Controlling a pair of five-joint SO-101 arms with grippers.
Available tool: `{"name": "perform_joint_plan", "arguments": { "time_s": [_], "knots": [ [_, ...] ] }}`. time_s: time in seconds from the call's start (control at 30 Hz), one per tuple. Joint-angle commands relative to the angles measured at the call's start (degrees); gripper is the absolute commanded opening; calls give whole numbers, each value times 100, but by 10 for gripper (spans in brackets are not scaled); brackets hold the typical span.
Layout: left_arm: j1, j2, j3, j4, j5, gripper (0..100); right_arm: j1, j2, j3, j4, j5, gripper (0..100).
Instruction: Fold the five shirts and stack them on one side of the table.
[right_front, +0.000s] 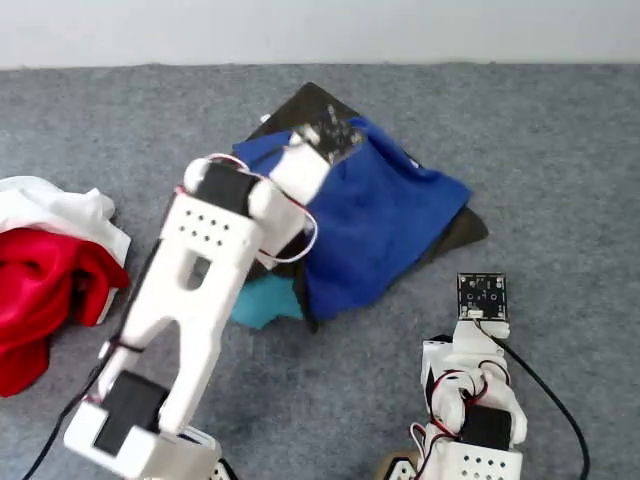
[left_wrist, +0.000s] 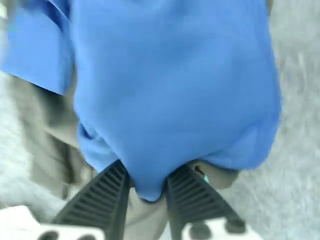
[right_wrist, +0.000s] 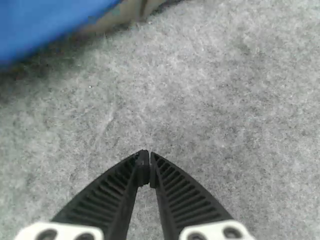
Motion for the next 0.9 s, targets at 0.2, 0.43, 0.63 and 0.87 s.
{"name": "perform_joint_plan", "arguments": {
  "time_s": [0.2,0.43,0.63,0.87],
  "knots": [
    [-9,1187,31,149,-185,100,-57,-4,79,-92,44,11],
    [-26,1037,-391,484,-202,152,-57,-4,79,-92,44,11],
    [-35,774,-374,536,-220,152,-57,-4,79,-92,44,11],
    [-35,765,259,519,-229,152,-57,-4,79,-92,44,11]
  ]
}}
